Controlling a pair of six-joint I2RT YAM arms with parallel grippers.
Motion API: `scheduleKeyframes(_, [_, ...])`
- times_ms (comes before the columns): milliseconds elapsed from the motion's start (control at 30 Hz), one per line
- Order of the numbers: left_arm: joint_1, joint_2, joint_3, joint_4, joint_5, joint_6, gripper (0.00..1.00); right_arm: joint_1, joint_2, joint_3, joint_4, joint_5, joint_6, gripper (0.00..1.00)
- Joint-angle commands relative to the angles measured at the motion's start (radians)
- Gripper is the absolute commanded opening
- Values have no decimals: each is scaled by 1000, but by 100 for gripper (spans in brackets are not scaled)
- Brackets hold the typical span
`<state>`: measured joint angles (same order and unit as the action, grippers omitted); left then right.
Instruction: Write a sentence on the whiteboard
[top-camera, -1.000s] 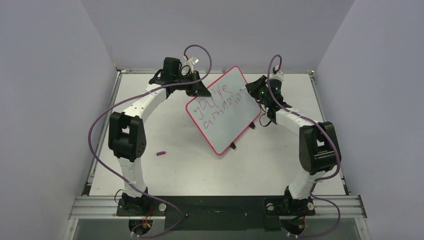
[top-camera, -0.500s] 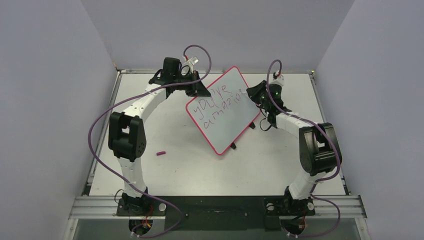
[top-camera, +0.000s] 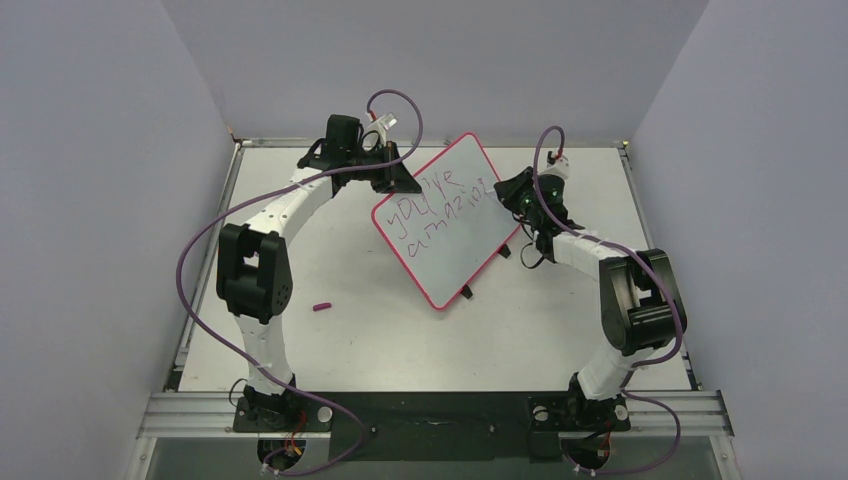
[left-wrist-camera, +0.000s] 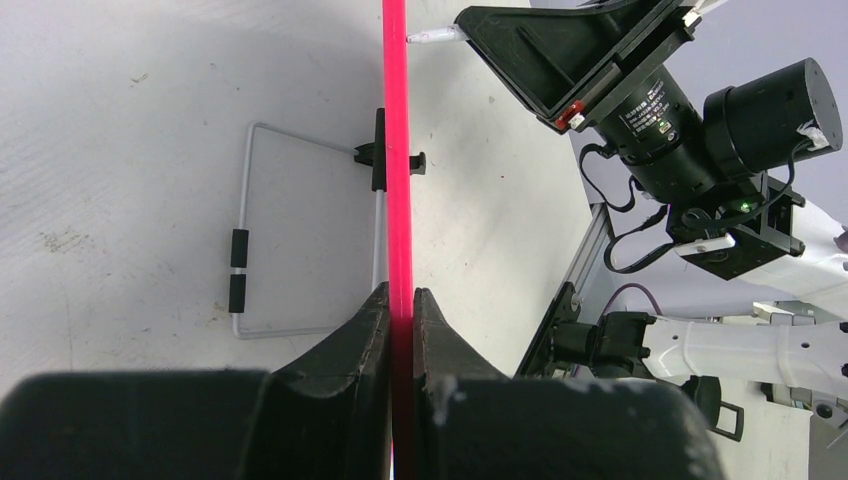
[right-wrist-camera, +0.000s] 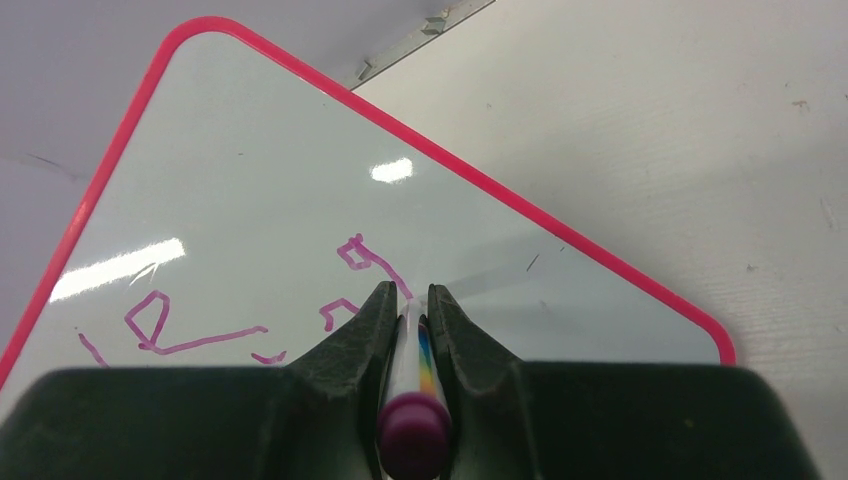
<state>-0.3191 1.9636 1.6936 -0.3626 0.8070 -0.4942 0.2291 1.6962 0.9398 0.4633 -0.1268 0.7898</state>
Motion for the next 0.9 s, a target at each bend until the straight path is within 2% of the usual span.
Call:
scheduleKeyframes(0, [-9, -95, 29, 88, 105, -2, 0, 17, -33, -25, 6, 1, -11, 0])
scheduleKeyframes(867, [-9, -104, 20, 89, 106, 0, 0, 40, -37, 64, -33, 8, -10, 0])
